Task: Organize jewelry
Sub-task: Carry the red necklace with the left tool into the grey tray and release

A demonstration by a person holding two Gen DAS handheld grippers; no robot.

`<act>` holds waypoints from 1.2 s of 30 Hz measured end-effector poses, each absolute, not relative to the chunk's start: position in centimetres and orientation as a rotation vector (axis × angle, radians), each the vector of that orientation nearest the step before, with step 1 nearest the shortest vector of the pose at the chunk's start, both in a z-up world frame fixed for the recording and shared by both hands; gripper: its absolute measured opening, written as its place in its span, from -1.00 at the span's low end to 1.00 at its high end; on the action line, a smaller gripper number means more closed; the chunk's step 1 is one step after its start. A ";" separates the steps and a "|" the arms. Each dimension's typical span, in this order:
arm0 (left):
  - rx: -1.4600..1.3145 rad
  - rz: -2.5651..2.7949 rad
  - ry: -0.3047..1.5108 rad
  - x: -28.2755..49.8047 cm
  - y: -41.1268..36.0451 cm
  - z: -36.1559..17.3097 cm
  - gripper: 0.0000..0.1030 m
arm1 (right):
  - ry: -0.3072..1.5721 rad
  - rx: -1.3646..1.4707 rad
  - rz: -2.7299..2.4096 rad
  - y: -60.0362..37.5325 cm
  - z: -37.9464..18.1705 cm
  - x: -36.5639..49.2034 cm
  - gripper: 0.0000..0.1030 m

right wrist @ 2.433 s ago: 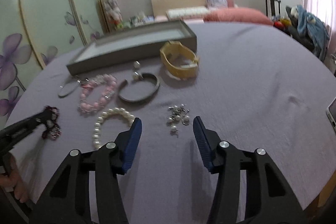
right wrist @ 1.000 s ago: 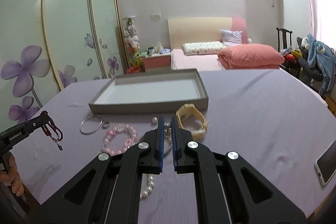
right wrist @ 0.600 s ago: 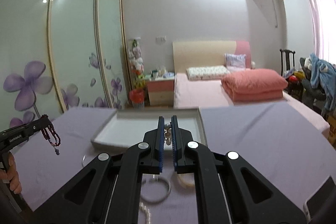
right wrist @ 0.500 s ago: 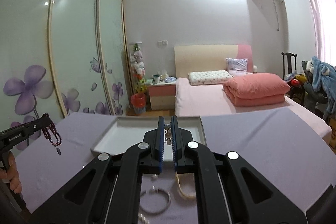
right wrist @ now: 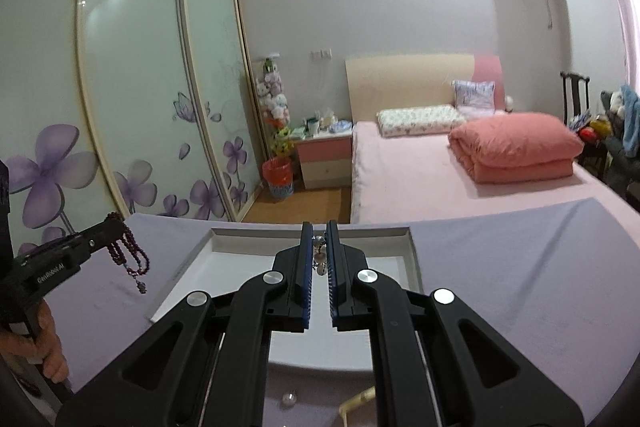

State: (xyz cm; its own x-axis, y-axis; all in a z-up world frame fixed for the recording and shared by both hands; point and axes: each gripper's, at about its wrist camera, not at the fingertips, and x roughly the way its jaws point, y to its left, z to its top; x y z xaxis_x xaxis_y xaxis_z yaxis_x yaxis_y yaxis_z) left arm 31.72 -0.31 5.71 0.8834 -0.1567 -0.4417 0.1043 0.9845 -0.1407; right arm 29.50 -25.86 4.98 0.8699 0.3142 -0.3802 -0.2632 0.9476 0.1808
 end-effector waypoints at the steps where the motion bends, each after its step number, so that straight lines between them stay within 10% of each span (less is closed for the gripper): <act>1: -0.111 -0.135 0.474 32.3 -0.4 5.4 -0.83 | 0.436 0.133 0.305 -25.8 4.5 30.5 -0.85; 36: -0.144 -0.113 0.625 39.6 0.8 -1.5 -0.63 | 0.568 0.151 0.319 -24.5 0.9 34.5 -0.37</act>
State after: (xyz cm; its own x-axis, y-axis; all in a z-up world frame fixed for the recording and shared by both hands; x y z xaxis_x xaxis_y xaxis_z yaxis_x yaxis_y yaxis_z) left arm 39.57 0.83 -1.55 0.8055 -0.1482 -0.5737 0.0616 0.9839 -0.1676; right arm 34.54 -24.48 0.92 0.7955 0.3369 -0.5036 -0.2541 0.9400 0.2275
